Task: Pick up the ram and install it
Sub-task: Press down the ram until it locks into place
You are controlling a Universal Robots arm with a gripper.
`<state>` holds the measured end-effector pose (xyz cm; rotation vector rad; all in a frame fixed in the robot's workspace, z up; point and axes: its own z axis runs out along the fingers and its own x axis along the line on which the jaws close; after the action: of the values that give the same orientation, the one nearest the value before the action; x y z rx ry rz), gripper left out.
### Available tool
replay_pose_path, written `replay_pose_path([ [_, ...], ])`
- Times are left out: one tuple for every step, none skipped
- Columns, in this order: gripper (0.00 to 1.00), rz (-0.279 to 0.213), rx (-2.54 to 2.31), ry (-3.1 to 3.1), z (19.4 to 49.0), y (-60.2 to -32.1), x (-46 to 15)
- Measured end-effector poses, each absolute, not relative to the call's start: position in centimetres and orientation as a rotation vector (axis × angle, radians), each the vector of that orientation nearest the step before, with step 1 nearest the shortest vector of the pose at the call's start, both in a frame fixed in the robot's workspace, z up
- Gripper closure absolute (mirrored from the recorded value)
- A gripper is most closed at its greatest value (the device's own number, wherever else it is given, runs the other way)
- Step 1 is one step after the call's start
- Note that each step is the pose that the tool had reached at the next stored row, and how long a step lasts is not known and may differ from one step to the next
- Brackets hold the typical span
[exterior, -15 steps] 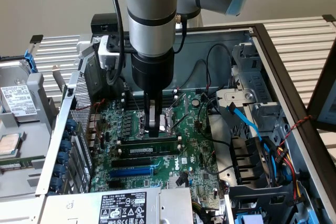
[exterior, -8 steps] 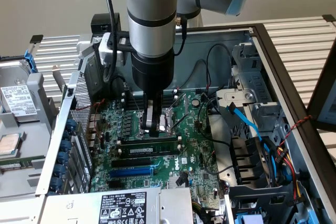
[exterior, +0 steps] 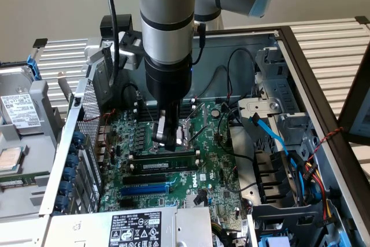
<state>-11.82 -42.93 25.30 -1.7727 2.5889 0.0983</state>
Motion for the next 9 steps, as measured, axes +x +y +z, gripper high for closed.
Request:
replay_pose_path([
  [0.88, 0.098, -1.749, 2.604, 25.29, -42.93, -11.81],
  [0.88, 0.098, -1.725, 2.619, 25.28, -42.93, -11.81],
  [0.88, 0.098, -1.701, 2.635, 25.27, -42.93, -11.81],
  [0.88, 0.098, -1.677, 2.649, 25.26, -42.93, -11.81],
  [0.88, 0.098, -1.652, 2.664, 25.25, -42.93, -11.8],
  [0.88, 0.098, -1.628, 2.678, 25.24, -42.93, -11.8],
  [0.88, 0.098, -1.603, 2.693, 25.23, -42.93, -11.8],
  [0.88, 0.098, -1.577, 2.707, 25.22, -42.93, -11.79],
  [0.88, 0.098, -1.553, 2.721, 25.21, -42.93, -11.79],
])
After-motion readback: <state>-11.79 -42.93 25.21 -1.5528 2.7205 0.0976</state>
